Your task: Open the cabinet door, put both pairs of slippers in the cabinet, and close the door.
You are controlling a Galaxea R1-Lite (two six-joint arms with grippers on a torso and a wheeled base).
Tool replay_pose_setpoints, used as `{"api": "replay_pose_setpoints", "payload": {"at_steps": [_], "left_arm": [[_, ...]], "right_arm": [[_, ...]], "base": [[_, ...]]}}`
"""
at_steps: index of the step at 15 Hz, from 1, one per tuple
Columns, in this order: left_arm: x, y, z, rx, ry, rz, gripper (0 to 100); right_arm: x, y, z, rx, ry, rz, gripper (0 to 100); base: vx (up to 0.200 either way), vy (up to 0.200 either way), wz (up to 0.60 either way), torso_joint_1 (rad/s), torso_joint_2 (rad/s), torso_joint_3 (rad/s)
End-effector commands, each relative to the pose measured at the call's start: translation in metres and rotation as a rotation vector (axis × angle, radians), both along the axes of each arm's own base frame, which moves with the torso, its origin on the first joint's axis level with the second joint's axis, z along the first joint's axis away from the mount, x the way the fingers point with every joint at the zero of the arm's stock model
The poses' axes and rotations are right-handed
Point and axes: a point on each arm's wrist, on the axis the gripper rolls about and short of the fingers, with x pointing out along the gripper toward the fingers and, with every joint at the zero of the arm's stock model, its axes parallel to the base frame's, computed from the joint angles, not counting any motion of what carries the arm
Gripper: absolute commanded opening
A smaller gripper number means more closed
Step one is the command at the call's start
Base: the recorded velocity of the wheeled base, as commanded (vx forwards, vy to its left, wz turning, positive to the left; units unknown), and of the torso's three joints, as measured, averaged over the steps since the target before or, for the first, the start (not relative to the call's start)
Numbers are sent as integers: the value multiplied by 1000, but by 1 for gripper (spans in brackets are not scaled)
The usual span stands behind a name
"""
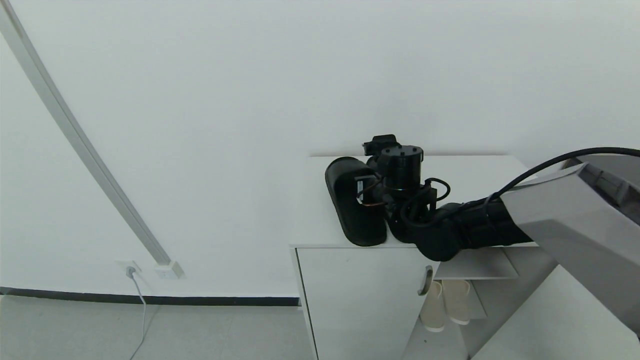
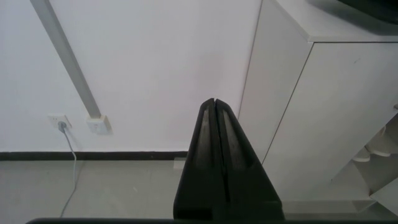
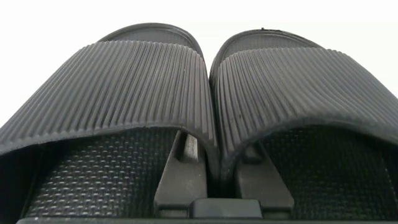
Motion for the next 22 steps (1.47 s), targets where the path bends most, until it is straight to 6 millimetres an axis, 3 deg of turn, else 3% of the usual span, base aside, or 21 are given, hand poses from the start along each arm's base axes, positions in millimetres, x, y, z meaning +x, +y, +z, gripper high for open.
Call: {"api": "replay_pose_setpoints", "payload": {"at_steps": [1,5,11,22], "left_arm": [[0,0,0,-1,-1,1,0],[0,0,0,0,-1,2,0],[0,0,0,0,-1,2,0],[0,0,0,-1,-1,1,0]], "right_arm": [[-30,-23,22,9,-3,15,0],[-86,-50,20,-22,49,152,0],[-140,-64,19,-33,68,279,0],[-138,-54,2,-64,106,289,0]], "base": [[0,0,0,0,0,0],[0,0,0,0,0,0],[0,0,0,0,0,0],[0,0,0,0,0,0]]}}
